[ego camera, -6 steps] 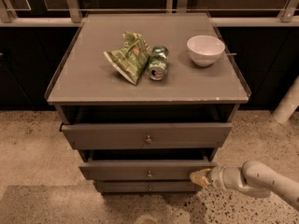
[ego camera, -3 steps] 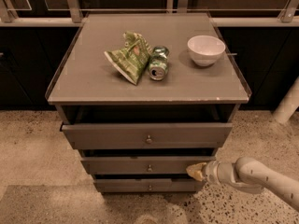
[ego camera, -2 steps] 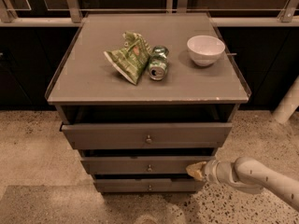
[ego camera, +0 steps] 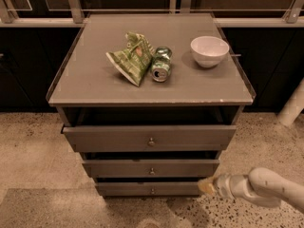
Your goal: Close middle drawer
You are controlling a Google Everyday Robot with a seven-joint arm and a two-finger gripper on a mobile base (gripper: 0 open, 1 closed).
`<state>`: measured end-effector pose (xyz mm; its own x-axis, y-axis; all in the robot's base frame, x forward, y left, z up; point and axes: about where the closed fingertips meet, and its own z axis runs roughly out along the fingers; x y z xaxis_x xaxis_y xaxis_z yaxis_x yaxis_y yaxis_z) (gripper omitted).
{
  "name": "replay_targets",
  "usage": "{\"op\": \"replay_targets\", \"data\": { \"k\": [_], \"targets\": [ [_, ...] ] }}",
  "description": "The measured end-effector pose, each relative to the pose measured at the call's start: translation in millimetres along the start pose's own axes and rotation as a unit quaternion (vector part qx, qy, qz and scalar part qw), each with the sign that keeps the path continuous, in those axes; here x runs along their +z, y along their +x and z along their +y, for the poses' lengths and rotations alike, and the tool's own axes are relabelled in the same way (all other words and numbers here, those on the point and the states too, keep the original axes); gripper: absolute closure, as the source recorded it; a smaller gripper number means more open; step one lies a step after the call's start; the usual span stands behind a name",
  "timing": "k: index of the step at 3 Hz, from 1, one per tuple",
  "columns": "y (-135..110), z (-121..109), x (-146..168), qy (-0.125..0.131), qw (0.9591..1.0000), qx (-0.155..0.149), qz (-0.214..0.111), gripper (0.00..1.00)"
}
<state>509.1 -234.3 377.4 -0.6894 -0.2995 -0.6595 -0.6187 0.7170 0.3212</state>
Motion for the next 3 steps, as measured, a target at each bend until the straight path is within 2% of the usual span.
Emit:
{"op": "replay_targets", "data": {
  "k": [1, 2, 3],
  "targets": [
    [43.3, 19.9, -56.7, -0.011, 0.9975, 0.054, 0.045, 1.00],
    [43.0, 21.9, -57.5, -0.013, 0.9974, 0.054, 0.047, 0.82],
    [42.9, 21.9, -57.2, -0.013, 0.9974, 0.053, 0.047, 0.59]
  ]
}}
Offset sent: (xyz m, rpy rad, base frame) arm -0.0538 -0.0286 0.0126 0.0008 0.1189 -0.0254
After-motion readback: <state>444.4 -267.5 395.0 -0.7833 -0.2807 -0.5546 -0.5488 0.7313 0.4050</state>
